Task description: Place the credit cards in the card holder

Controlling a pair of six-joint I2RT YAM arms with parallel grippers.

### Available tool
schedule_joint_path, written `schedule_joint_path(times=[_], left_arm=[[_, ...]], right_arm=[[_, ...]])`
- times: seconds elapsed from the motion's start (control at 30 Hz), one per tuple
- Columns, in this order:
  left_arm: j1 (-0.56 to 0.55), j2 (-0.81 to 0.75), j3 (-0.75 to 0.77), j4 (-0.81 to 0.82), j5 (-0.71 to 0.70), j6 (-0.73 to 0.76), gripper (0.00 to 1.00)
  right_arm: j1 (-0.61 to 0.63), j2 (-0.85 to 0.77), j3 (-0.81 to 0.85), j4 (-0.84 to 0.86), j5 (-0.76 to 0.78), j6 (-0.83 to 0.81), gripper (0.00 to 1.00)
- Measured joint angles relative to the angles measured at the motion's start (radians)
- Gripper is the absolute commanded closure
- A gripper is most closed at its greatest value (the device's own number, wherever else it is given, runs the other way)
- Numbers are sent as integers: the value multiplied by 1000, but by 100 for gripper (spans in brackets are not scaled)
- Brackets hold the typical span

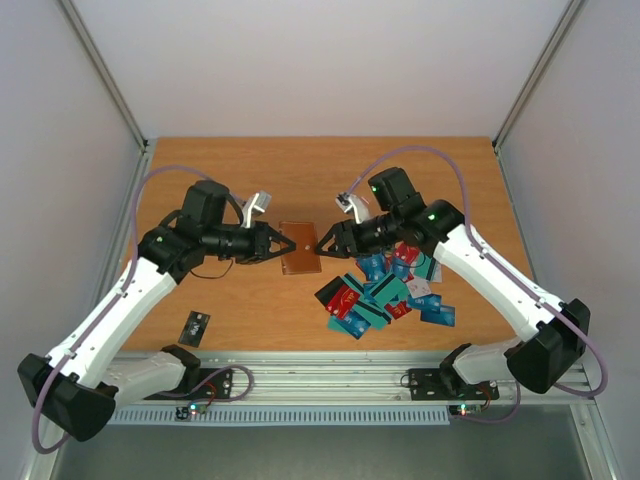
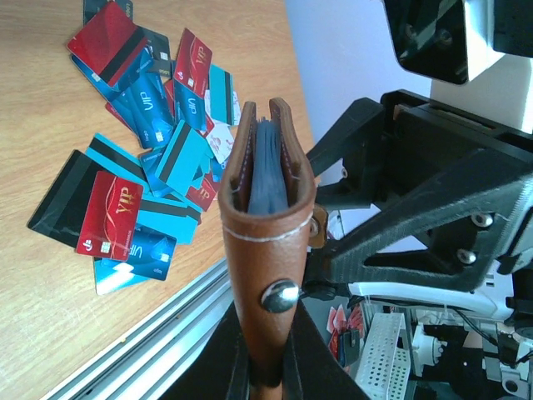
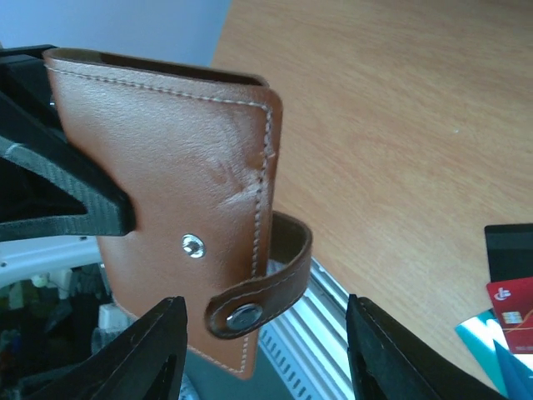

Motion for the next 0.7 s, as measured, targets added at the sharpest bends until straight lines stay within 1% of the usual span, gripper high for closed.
schedule_joint_path(times=[0.13,0.23,0.43,0.7], left_arm=[[0,-6,-14,13,14,0,100],[0,-8,-16,14,16,0,100],[0,-17,-24,28,24,0,100],[0,-17,-39,45,42,0,100]], right_arm=[[0,21,5,-24,22,-32,60],[0,26,5,-48,50,-51,64],[0,23,5,-84,88,-76,65],[0,24,3,-75,69,-84,65]])
